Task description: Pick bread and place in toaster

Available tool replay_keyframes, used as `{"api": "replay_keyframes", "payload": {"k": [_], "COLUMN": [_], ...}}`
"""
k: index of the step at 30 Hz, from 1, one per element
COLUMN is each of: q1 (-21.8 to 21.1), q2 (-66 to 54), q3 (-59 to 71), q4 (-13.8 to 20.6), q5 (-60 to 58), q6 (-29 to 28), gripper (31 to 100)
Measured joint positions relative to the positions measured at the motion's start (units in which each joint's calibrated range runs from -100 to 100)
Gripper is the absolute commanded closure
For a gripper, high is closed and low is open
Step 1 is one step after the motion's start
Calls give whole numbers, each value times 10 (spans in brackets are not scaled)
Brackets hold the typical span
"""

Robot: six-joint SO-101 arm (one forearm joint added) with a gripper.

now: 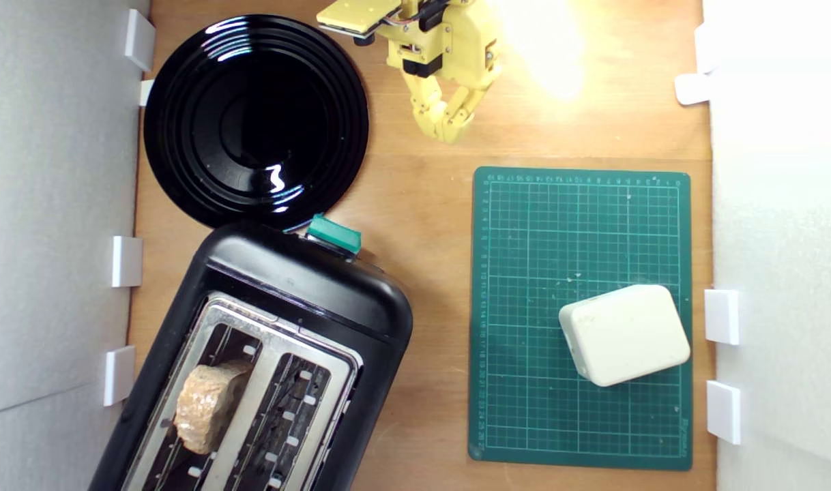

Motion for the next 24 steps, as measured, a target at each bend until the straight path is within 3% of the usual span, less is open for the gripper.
{"api": "replay_keyframes", "payload": {"k": [2,5,14,20,24], "q1": [-7,10,9,10,5], "q2": [-49,-54,-74,-75,-76], "q3": [18,49,102,117,161], "q4": [5,36,97,100,101], "q5": [0,0,0,-16,-104], "q6": [7,10,22,38,38], "gripper": [988,994,994,994,994]}}
